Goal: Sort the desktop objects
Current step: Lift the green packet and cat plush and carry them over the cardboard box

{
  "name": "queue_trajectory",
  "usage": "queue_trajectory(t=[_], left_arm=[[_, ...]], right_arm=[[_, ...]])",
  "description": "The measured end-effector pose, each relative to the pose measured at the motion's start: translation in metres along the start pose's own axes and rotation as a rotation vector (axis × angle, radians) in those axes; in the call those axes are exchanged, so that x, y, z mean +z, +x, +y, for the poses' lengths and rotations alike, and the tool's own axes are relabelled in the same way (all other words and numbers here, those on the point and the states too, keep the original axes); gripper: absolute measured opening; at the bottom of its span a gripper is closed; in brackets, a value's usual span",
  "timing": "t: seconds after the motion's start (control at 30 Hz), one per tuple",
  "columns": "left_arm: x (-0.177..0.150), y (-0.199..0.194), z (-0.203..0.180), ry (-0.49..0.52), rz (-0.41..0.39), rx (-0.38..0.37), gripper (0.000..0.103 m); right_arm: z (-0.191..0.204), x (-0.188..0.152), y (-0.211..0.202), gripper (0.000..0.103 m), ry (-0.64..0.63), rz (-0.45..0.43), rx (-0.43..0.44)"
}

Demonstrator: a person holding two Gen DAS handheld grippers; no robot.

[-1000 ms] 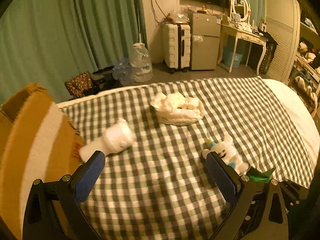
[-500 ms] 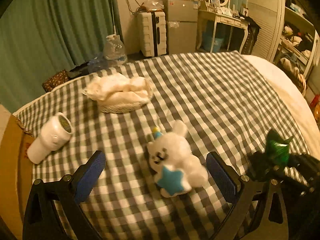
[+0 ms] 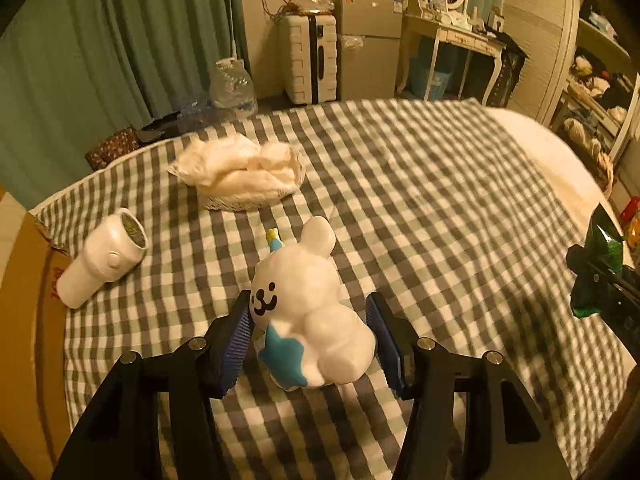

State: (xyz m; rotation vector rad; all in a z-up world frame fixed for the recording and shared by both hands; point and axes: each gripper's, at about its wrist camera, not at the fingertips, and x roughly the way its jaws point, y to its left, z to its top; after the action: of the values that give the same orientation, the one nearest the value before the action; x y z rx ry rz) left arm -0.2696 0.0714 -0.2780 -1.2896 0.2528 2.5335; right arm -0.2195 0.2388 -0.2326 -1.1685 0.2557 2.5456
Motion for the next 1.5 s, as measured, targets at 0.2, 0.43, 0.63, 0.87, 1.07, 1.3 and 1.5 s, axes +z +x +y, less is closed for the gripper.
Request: queue_trajectory(t=[0.2,0.43,0.63,0.87,1.07,1.3,1.5], left_arm=[[-0.002,-0.034,0.002,0.011,-0.071,-0.001,0.058],[0.004,-0.087,0.005,0.031,-0.151,0.034,0.058],[0.006,-0.12,0.008,0.036,-0.215,0.024,0.058],[0.011,-0.165,0.017,0.018,-0.292,0.017,0.058],[0.01,-0.2,0.025,-0.001,-0.359,0.041,0.058],[0.007,-0.235,0.039,-0.028,-0.42,0.062,0.058],[0.003,-0.256,0.057,-0.06,-0.458,0.076,0.058]], right_arm=[[0.002,0.009,-0.023,0.035,-0.001,-0.047,0.003],[0.007,0.014,-0.054,0.035,-0.008,-0.098,0.001],[0.011,0.022,-0.088,0.035,-0.015,-0.149,-0.003],[0.027,0.028,-0.131,0.035,-0.054,-0.216,0.019],[0.051,0.028,-0.165,0.035,-0.085,-0.269,0.045],[0.075,0.025,-0.196,0.036,-0.084,-0.306,0.1],[0.096,0.022,-0.218,0.036,-0.098,-0.345,0.105]])
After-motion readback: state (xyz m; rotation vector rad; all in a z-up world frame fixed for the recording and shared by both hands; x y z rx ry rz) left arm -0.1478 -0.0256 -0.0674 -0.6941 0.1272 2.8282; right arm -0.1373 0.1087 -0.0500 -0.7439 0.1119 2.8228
